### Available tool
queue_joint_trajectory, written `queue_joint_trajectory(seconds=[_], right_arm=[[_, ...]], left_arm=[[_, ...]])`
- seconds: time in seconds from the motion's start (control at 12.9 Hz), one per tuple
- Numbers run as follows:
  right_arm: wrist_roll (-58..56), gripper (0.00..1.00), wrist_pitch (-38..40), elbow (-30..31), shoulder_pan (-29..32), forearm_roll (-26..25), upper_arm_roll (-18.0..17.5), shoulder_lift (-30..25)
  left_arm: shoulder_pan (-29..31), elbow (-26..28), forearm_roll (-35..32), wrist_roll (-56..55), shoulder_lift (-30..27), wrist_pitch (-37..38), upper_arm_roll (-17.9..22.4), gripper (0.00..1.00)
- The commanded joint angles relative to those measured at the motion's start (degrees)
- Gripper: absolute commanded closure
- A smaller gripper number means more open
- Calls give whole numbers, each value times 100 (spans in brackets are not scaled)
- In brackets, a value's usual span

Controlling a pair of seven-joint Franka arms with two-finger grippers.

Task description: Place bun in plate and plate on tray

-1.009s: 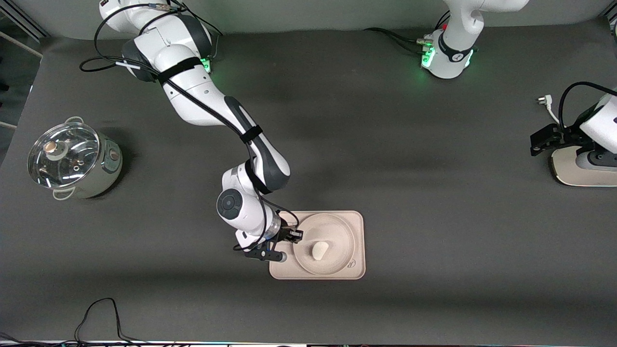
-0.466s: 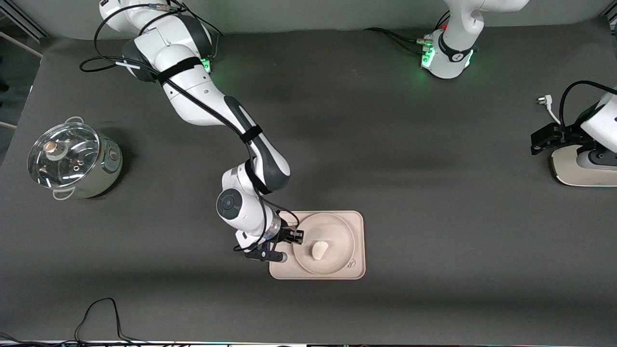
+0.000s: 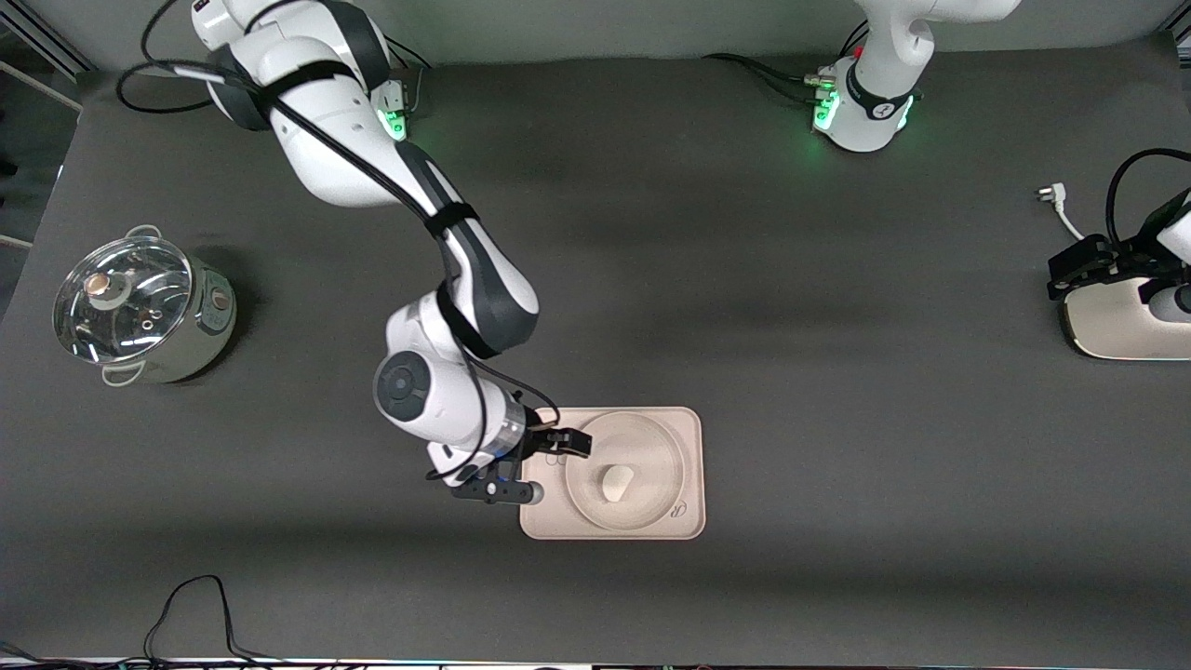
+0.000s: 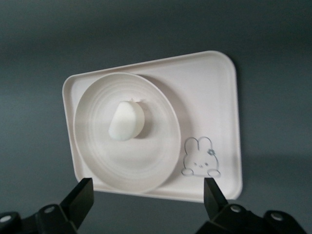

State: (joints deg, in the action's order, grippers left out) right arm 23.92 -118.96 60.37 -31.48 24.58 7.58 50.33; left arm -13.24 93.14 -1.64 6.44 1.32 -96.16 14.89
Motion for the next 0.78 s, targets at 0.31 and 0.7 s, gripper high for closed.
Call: queue_joint_trajectory(seconds=[0.31, 0.7], right_arm=[[-203, 0, 2025, 2081, 913, -1525, -10, -3323], [-1421, 0, 2904, 2532, 1853, -2061, 7, -4364]], left_arm=[[-38, -332, 41, 59, -17, 405, -30, 0], [-47, -332, 41, -28, -26, 501, -39, 0]])
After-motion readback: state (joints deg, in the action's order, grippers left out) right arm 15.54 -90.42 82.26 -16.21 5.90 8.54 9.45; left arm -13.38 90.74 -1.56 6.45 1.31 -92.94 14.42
